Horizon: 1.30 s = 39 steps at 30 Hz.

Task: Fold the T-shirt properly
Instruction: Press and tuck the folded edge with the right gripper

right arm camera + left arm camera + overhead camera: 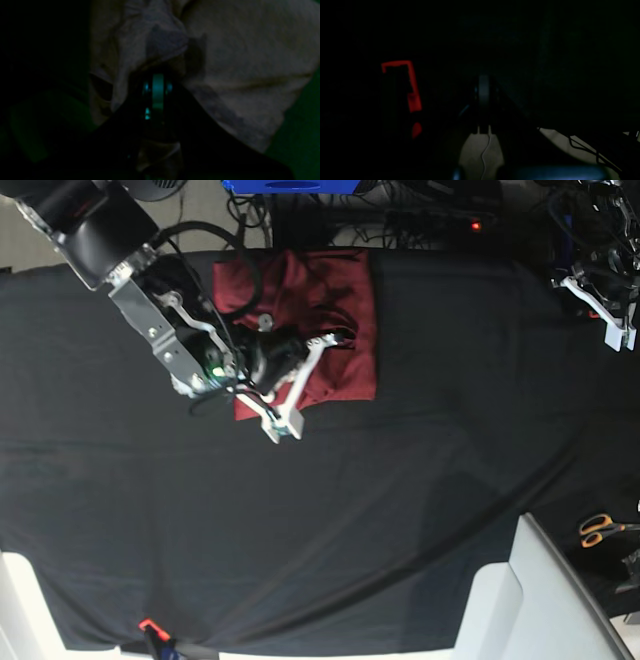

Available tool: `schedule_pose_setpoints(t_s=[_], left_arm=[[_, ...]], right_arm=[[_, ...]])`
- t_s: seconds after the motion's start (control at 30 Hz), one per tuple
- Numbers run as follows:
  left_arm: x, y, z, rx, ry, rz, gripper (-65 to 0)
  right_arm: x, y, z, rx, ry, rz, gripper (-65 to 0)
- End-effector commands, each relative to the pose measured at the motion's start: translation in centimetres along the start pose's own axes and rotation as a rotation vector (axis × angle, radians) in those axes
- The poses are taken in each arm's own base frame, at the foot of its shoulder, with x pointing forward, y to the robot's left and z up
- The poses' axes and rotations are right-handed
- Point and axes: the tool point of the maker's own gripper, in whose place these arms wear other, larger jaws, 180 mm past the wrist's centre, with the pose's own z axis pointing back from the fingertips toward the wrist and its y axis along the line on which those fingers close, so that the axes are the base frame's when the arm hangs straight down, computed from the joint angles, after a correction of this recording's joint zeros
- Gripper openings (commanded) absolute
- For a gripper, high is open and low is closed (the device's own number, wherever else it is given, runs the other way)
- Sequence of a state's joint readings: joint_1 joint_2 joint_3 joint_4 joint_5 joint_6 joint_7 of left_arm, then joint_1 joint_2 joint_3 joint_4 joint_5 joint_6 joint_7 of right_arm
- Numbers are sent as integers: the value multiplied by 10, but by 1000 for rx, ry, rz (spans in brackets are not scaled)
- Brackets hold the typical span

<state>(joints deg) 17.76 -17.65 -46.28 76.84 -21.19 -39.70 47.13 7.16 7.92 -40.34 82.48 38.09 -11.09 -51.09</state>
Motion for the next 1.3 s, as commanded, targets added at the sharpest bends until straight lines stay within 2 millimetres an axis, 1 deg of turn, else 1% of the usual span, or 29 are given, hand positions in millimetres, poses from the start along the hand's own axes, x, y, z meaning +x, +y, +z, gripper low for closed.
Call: schedule_pose_setpoints(t_s=[0.0,0.07,0.13,0.17,0.27,0.33,0.4,0.43,0.47,0.53,0.6,0.73,0.8,0.9,1.07,1.27], left_arm=[[13,7,6,10,-35,-19,-650],[13,7,6,10,-35,-19,-650],[13,7,6,10,-35,-19,-650],[13,6,5,8,-34,-21,-650],[10,-5,0,-18,-13,-47,-650],[9,-8,-2,-26,-6,-55,-650],[9,-8,-2,-27,-6,-56,-650],[9,-8,-2,-26,-6,-55,-650],[9,-7,-1,-25,-7,-54,-650],[9,-7,-1,-24,-8,-53,-650],[10,-6,-1,-22,-8,-53,-650],[11,-8,-2,-25,-11,-56,-650],[12,-9,-3,-28,-11,-59,-650],[12,-9,-3,-28,-11,-59,-650],[12,-9,-3,-28,-11,-59,-650],[12,-8,-2,-26,-12,-57,-650]], right_arm=[[24,12,7,31,-52,19,-645],[30,21,8,47,-57,23,-645],[44,30,10,60,-80,33,-645],[47,35,10,68,-86,39,-645],[53,51,10,85,-89,87,-645],[52,56,10,92,-86,100,-645],[46,52,10,85,-60,99,-645],[42,44,11,70,-43,93,-645],[38,31,14,37,-36,80,-645],[31,13,19,-5,-43,56,-645],[26,-9,26,-51,-47,55,-645],[14,-47,27,-124,-34,41,-645],[7,-56,26,-141,-29,34,-645],[-3,-57,24,-142,-16,26,-645],[-26,-52,17,-126,21,9,-645],[-38,-34,19,-87,25,15,-645]])
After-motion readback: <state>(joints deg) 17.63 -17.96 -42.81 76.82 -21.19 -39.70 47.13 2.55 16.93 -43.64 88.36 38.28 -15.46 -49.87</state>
